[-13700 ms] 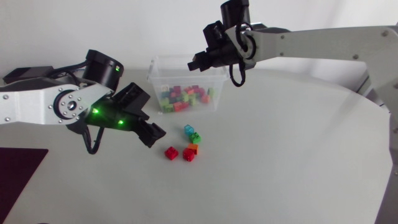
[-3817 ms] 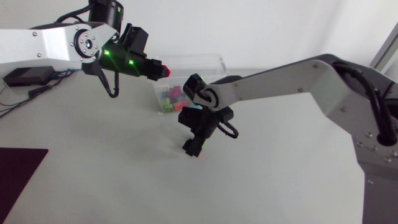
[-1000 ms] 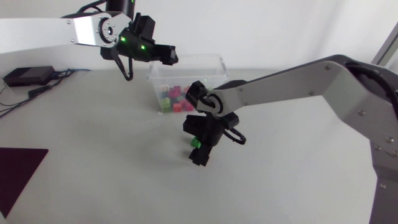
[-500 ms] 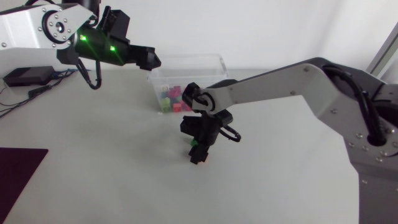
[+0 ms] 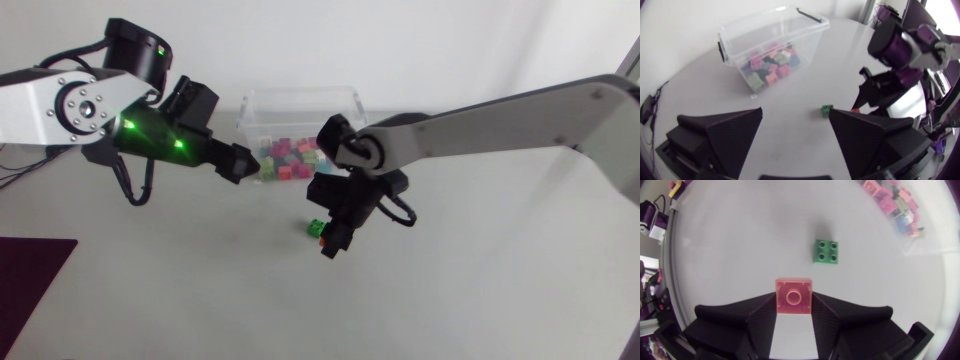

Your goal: Place the duplo bricks in the container

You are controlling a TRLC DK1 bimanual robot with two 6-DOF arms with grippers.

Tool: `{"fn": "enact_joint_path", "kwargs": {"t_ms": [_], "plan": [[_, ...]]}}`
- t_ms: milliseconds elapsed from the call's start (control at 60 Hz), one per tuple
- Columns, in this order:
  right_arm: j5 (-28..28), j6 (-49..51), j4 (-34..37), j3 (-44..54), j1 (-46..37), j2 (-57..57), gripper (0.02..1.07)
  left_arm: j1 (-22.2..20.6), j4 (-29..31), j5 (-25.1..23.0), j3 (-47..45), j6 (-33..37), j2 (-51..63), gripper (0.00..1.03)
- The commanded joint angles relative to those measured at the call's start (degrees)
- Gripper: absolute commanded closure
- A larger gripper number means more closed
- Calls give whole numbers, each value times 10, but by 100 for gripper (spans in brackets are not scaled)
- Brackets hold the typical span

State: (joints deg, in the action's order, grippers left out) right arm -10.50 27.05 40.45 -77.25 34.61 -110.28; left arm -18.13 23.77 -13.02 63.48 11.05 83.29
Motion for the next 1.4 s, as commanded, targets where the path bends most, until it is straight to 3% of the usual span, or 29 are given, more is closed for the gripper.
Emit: {"fn": "enact_joint_path", "kwargs": {"t_ms": [0,100,383,700,983,1133,1300,1383], "plan": [[-11,-2,-4,24,-27,53,75,-26,3,4,-19,13,24,11],[-22,-7,-2,31,-55,99,75,-52,4,6,-13,4,58,12],[-44,-45,-22,23,-109,182,75,-132,5,70,30,-52,166,16],[-57,-85,-51,5,-116,208,75,-174,61,113,152,-103,313,23],[-68,-90,-52,-8,-125,216,75,-174,146,115,257,-125,403,31],[-75,-100,-53,-25,-129,220,75,-171,159,115,283,-129,420,35],[-82,-112,-56,-55,-142,220,75,-171,160,115,294,-137,435,48],[-85,-125,-67,-66,-151,219,75,-172,161,115,294,-139,440,60]]}}
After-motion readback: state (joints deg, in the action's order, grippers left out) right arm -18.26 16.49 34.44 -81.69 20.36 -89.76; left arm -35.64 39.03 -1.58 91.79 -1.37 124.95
